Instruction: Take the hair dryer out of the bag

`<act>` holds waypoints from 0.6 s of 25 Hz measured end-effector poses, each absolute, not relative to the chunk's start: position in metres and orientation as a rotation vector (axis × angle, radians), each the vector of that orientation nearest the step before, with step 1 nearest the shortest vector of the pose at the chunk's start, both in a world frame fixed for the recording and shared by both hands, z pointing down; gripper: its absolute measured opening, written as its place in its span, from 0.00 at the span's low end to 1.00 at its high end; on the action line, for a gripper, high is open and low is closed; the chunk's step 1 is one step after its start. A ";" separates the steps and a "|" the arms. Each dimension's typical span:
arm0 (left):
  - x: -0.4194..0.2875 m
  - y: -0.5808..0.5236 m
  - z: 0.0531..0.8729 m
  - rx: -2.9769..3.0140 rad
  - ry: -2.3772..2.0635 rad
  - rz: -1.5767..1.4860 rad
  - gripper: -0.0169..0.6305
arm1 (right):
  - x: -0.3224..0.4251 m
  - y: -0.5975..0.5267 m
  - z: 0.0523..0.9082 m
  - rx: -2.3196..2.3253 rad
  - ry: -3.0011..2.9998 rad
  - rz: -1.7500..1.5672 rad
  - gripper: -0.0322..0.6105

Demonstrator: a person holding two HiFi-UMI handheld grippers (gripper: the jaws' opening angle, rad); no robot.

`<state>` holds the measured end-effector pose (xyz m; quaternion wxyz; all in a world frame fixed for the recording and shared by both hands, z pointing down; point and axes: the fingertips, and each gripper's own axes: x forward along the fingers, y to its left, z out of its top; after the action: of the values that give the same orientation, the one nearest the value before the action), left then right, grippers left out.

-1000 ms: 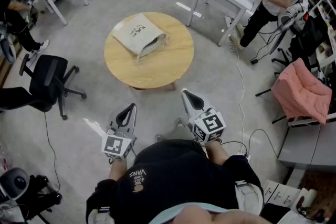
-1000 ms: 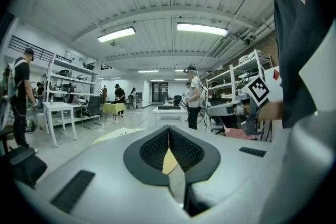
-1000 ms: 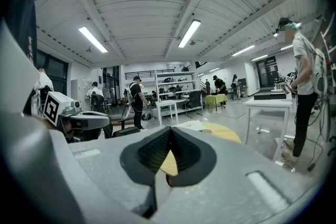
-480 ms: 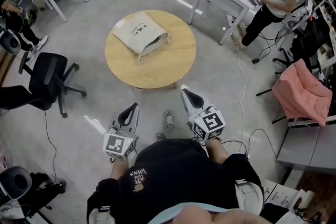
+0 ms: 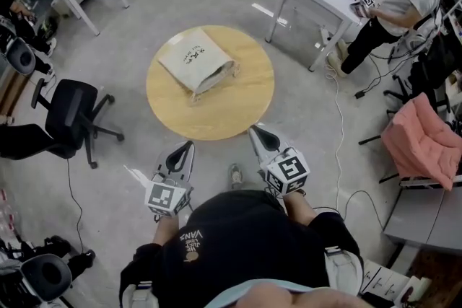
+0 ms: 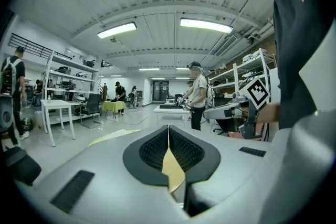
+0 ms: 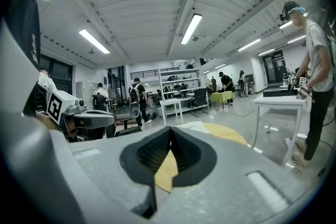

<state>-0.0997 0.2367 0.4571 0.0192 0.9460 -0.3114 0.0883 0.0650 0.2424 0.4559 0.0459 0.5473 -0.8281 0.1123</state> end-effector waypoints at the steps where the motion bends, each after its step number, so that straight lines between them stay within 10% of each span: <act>1: -0.096 0.230 0.457 2.931 -0.978 0.272 0.04 | 0.069 0.235 0.456 1.662 -2.534 0.340 0.05; 15: -0.051 0.170 0.465 2.873 -1.103 0.288 0.04 | 0.111 0.169 0.462 1.534 -2.613 0.333 0.05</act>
<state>-0.0508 0.1702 0.4651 0.0252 0.9292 -0.3567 0.0932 0.1110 0.1687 0.4622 0.0464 0.5027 -0.8563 0.1090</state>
